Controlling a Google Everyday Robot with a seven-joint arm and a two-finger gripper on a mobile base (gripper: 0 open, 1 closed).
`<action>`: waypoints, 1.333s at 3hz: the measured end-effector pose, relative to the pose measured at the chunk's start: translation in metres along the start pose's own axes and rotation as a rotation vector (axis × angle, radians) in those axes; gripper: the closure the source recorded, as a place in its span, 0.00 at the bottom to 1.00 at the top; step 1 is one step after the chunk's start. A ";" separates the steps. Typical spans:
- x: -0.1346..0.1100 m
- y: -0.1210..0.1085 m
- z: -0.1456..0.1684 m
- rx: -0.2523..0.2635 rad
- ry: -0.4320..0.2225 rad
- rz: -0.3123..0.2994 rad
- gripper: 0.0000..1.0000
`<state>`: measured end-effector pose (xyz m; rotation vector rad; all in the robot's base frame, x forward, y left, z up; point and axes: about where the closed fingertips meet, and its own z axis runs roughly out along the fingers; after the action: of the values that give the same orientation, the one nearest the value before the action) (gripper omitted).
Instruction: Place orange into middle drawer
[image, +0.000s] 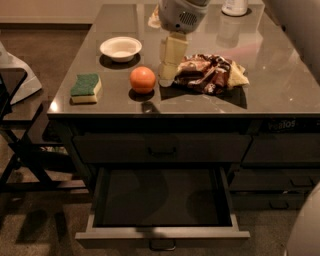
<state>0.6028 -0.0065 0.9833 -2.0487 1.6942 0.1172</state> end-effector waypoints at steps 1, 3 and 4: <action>0.000 0.000 0.001 0.000 -0.001 -0.001 0.00; -0.020 -0.016 0.045 -0.023 -0.044 -0.052 0.00; -0.024 -0.023 0.069 -0.054 -0.058 -0.062 0.00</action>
Offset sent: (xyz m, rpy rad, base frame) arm 0.0149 0.0243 -0.0122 0.0271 -0.0203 0.0655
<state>0.6344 0.0463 0.9384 -2.1141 1.6073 0.2025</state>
